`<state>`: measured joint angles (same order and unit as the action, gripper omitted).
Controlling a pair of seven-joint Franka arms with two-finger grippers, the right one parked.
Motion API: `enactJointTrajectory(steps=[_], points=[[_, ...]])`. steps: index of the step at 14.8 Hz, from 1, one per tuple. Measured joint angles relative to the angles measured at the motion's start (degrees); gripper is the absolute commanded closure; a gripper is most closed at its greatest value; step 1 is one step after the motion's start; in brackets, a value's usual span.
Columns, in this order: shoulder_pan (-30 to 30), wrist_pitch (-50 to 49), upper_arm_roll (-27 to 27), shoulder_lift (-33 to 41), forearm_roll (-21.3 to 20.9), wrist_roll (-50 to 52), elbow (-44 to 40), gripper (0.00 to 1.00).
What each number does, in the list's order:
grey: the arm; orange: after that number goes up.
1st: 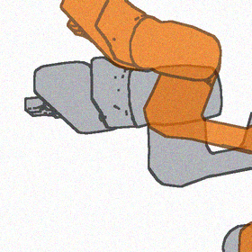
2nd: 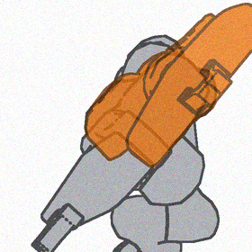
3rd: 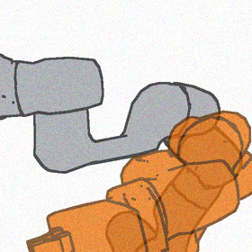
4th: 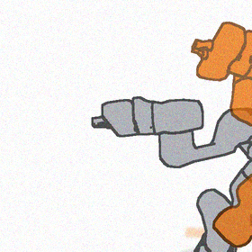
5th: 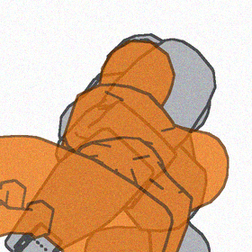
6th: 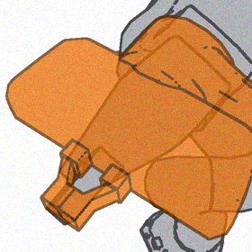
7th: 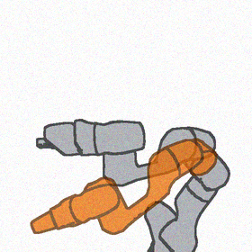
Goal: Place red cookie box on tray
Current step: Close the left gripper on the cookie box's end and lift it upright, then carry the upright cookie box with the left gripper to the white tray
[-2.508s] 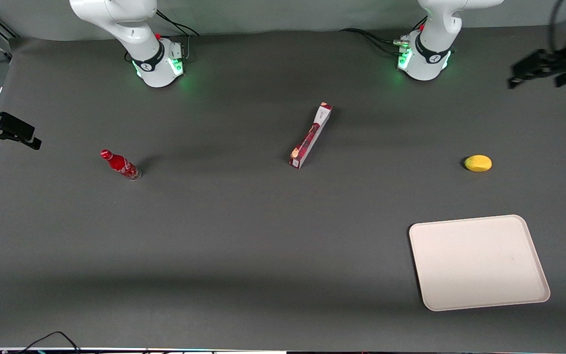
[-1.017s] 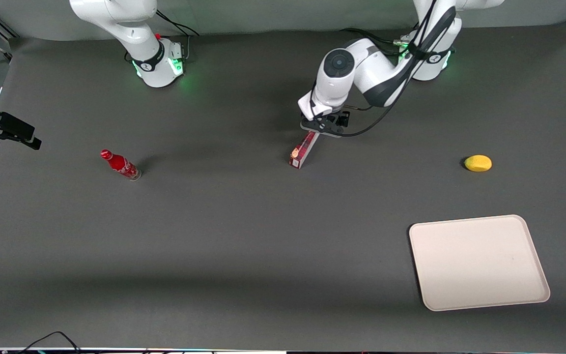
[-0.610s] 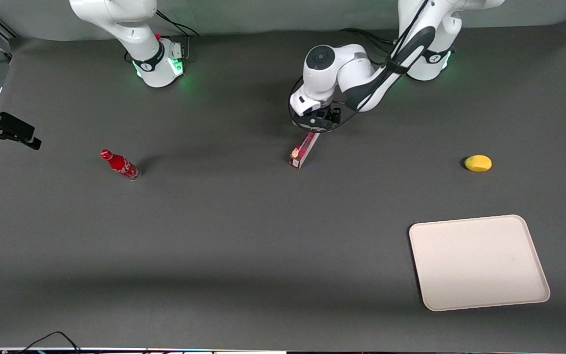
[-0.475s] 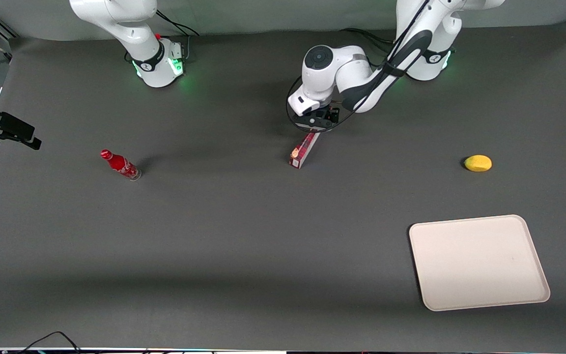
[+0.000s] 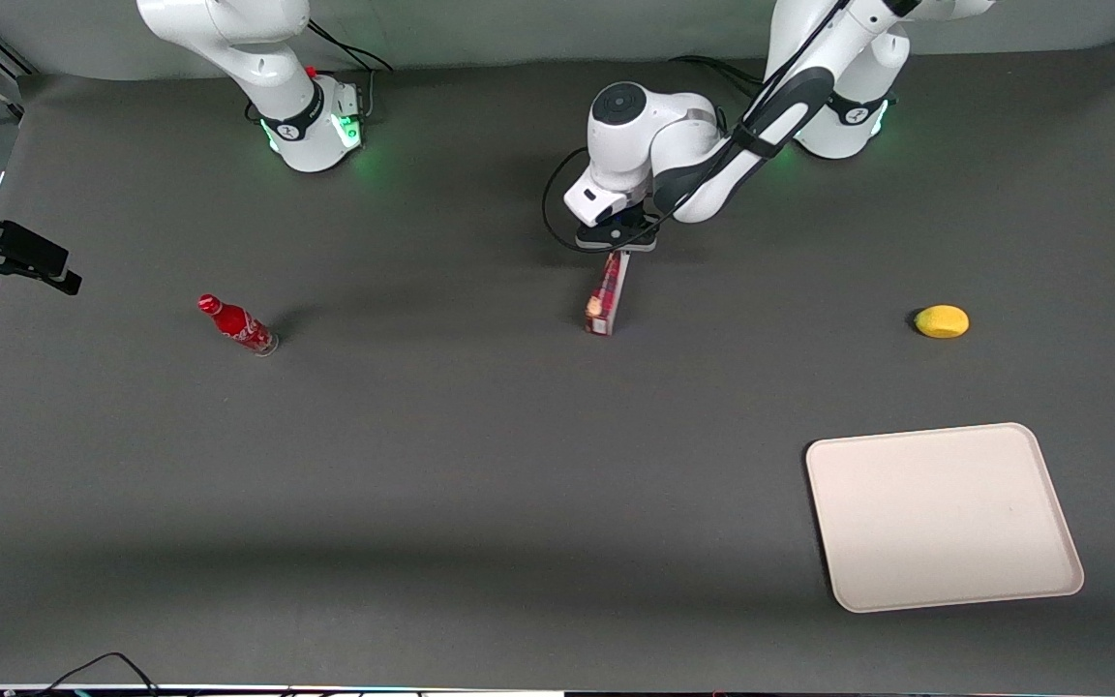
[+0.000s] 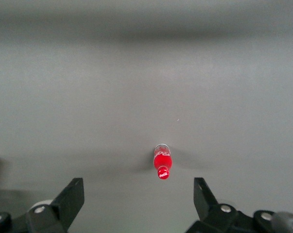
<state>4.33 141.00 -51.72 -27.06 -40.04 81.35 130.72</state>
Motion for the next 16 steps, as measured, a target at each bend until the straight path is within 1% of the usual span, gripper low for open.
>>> enactJointTrajectory(steps=[2, 4, 6, 7, 8, 11, 12, 14, 16], points=[[-0.1, -1.1, 0.1, 0.0, 0.0, 2.8, -1.3, 1.0], [-0.2, -4.2, 0.2, 0.2, 0.1, 4.3, -3.2, 1.0], [-0.3, -6.7, 0.0, 0.7, 1.9, 5.0, -5.4, 1.0], [-0.4, -8.0, -0.3, 1.2, 4.1, 5.2, -7.0, 1.0], [-0.4, -10.5, -0.6, 1.9, 7.3, 5.2, -9.3, 1.0], [-0.5, -22.6, -1.0, 5.0, 15.6, 4.3, -19.1, 1.0], [-0.7, -27.7, -0.9, 6.3, 17.4, 4.0, -23.3, 1.0], [-1.2, -38.2, 0.2, 9.0, 19.2, 3.7, -31.5, 1.0], [-1.5, -46.8, 3.7, 11.1, 20.6, 2.4, -38.5, 1.0]])
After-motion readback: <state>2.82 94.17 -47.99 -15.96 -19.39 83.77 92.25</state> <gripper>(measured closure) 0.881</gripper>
